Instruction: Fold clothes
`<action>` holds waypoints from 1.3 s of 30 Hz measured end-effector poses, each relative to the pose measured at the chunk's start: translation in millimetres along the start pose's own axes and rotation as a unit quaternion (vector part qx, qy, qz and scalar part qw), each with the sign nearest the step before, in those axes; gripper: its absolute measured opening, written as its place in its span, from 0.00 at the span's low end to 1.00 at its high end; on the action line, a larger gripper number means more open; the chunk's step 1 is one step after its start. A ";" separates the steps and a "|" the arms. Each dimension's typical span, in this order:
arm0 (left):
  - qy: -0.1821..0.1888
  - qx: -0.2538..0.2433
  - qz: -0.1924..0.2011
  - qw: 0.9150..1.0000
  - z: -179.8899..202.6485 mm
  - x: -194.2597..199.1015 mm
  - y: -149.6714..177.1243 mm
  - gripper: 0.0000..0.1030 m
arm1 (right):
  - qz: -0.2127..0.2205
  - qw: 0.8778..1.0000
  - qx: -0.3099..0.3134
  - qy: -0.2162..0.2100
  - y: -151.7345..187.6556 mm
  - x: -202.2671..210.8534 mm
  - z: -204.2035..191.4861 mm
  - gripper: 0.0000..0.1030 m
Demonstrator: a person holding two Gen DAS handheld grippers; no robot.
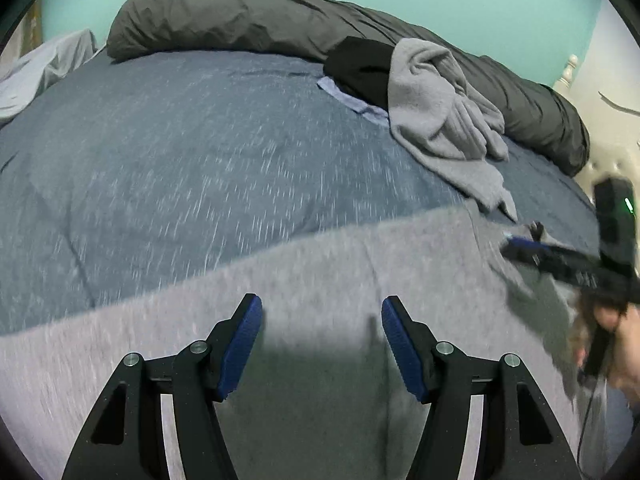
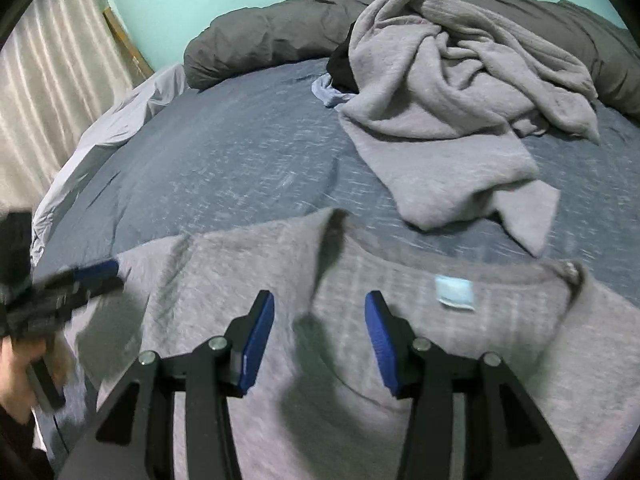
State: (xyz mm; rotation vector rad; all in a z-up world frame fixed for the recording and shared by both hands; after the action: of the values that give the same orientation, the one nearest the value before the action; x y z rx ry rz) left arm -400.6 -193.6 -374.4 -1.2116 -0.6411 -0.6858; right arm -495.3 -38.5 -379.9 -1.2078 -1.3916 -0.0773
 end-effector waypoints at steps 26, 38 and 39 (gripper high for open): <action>0.018 0.004 0.031 0.999 -5.6 35.5 44.0 0.64 | 0.019 0.995 -0.001 0.100 -12.1 6.5 -0.1 0.03; 0.020 0.031 0.003 0.999 0.9 77.2 92.8 0.64 | -0.016 0.992 0.014 0.122 38.2 30.1 -22.3 0.03; 0.021 0.034 -0.001 0.999 -0.3 79.8 97.9 0.64 | -0.012 0.993 0.006 0.113 41.3 39.4 -21.7 0.03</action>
State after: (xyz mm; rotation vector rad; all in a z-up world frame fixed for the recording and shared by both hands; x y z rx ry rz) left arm -274.6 -184.0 -373.7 -1.1309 -0.6270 -0.6838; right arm -441.9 -11.2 -368.5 -1.1350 -1.2055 -0.2149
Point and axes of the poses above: each gripper's, at about its wrist camera, not at the fingertips, and x roughly against the way its jaws point, z to its right, y to its underside, the point moved 4 cm from there along -x, roughly the way its jaws point, and after that the axes turned 1 degree about y, right-handed, at the moved point
